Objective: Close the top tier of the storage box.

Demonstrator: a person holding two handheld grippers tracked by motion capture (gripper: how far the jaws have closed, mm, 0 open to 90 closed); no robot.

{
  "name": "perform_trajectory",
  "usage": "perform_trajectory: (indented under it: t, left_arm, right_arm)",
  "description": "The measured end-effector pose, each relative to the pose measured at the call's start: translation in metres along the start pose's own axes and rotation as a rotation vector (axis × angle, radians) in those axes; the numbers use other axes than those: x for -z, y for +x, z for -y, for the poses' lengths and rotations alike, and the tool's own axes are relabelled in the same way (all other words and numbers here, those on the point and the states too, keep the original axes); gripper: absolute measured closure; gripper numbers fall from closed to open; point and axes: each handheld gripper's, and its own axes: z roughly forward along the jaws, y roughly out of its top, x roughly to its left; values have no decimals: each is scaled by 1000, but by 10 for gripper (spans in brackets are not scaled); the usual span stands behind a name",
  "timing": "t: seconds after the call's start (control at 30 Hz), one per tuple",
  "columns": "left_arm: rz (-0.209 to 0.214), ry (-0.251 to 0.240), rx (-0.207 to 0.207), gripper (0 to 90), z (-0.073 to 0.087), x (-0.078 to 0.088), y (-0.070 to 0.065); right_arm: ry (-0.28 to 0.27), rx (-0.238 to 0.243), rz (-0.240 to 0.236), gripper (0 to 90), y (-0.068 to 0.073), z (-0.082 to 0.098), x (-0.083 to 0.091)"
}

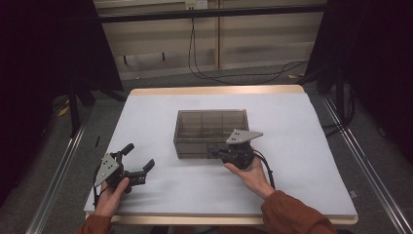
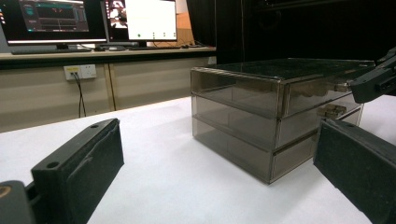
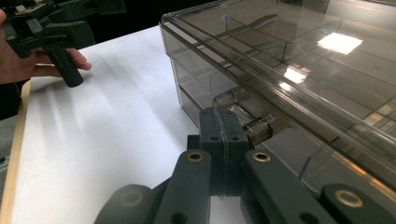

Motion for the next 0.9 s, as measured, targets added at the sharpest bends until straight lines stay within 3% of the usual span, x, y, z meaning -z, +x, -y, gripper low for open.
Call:
perform_trajectory:
  t: [0.9]
  left_arm:
    - [2, 0, 3, 16, 0, 0, 0]
  right_arm:
    - [4, 6, 21, 900, -3, 3, -1]
